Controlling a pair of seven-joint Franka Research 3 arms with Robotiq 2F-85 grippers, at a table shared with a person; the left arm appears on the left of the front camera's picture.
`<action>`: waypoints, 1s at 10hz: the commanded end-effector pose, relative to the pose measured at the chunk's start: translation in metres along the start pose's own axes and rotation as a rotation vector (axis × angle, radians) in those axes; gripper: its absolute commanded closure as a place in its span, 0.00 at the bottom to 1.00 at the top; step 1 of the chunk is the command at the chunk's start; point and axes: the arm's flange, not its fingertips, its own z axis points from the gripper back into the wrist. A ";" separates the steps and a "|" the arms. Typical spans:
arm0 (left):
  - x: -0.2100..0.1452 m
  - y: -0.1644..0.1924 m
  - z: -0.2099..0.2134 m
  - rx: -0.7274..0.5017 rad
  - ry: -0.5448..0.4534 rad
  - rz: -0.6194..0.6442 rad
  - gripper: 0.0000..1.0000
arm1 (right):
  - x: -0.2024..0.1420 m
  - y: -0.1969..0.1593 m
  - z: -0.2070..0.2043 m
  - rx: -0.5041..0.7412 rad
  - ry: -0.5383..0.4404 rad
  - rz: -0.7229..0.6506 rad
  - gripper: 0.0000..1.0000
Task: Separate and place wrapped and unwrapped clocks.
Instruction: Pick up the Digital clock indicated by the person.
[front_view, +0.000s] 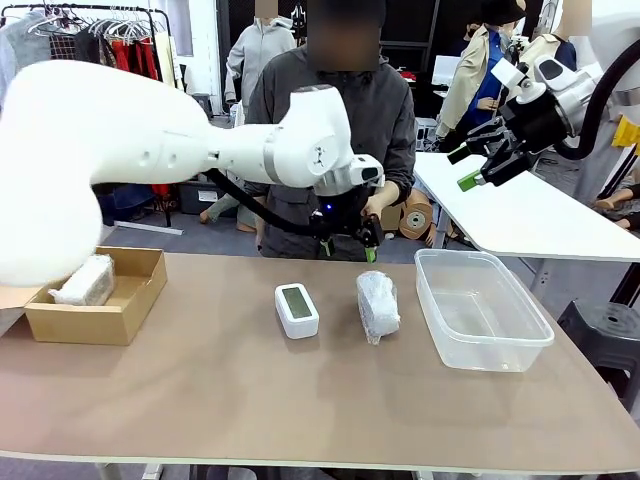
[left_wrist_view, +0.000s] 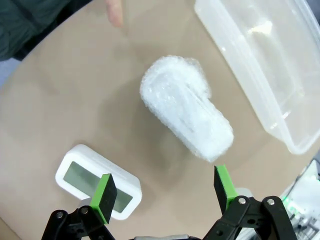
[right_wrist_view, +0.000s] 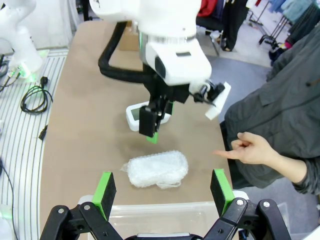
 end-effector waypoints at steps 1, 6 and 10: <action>0.015 -0.010 -0.005 0.103 0.044 0.028 0.00 | 0.000 0.000 0.001 -0.003 0.009 0.005 0.00; 0.002 -0.005 -0.011 0.040 0.014 0.014 0.00 | 0.000 0.000 0.001 -0.003 0.009 0.005 0.00; 0.024 -0.045 -0.020 0.164 0.071 0.140 0.00 | 0.000 0.000 0.001 -0.003 0.009 0.005 0.00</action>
